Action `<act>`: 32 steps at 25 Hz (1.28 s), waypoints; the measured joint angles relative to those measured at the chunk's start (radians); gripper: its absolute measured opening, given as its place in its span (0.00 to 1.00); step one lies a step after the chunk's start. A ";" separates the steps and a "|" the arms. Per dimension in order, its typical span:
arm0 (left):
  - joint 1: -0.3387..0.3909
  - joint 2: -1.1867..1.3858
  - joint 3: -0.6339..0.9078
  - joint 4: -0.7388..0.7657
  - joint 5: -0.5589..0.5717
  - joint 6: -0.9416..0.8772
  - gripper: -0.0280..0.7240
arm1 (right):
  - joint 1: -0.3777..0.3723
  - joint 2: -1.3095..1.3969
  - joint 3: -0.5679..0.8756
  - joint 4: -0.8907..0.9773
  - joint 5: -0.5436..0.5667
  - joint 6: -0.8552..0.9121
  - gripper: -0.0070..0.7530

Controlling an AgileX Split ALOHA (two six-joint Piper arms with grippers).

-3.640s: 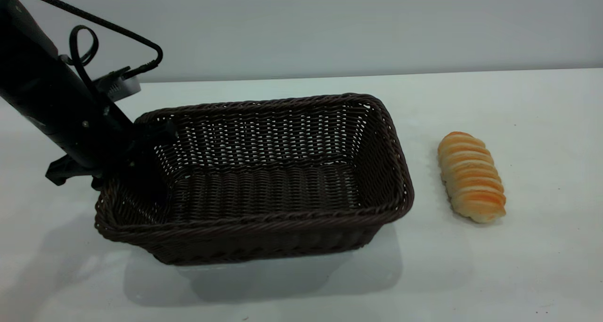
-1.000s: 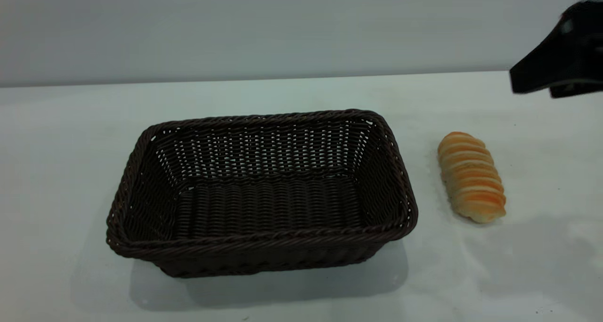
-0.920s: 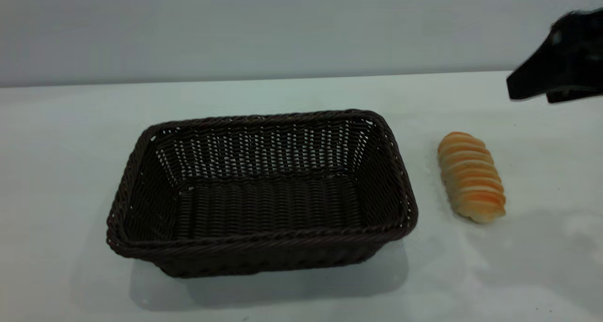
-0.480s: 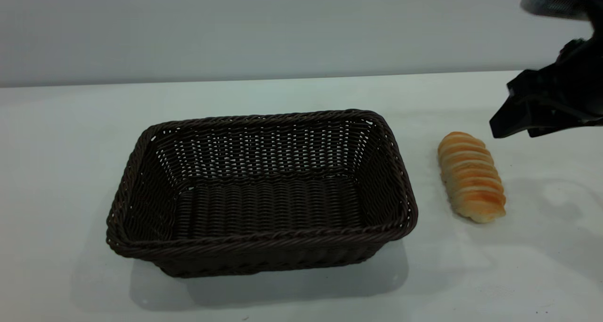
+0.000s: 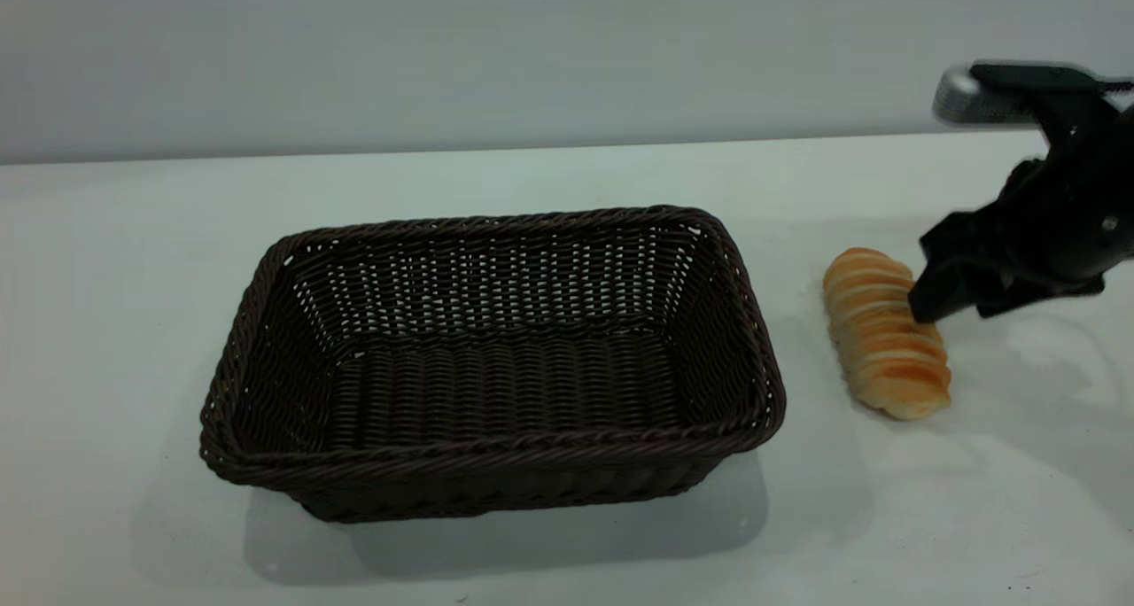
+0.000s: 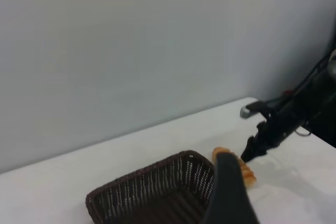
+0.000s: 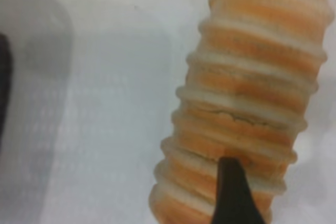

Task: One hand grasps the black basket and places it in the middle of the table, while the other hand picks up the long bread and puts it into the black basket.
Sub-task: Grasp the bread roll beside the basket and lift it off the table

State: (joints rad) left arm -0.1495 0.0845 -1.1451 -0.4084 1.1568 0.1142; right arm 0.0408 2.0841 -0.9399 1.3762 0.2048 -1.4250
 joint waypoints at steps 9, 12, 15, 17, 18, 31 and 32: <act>0.000 -0.013 0.000 0.024 0.002 -0.011 0.79 | 0.000 0.090 -0.031 0.071 0.039 -0.023 0.62; 0.000 -0.013 0.000 0.027 0.002 -0.011 0.77 | 0.000 0.090 -0.031 0.089 0.054 -0.039 0.55; 0.000 -0.013 0.000 0.030 0.002 -0.011 0.75 | 0.000 0.091 -0.032 0.113 0.094 -0.068 0.37; 0.000 -0.013 0.000 0.032 0.002 -0.011 0.74 | 0.000 0.096 -0.044 0.129 0.153 -0.100 0.21; 0.000 -0.013 0.000 0.035 0.002 -0.011 0.74 | 0.000 0.098 -0.051 0.140 0.178 -0.108 0.15; 0.000 -0.013 0.000 0.047 0.002 -0.010 0.74 | 0.000 -0.122 -0.080 0.075 0.025 -0.153 0.05; 0.000 -0.013 0.000 0.047 0.002 -0.010 0.74 | 0.000 -0.152 -0.080 0.072 0.021 -0.154 0.05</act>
State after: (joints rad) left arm -0.1495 0.0711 -1.1451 -0.3615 1.1587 0.1045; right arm 0.0408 1.9320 -1.0200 1.4483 0.2263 -1.5788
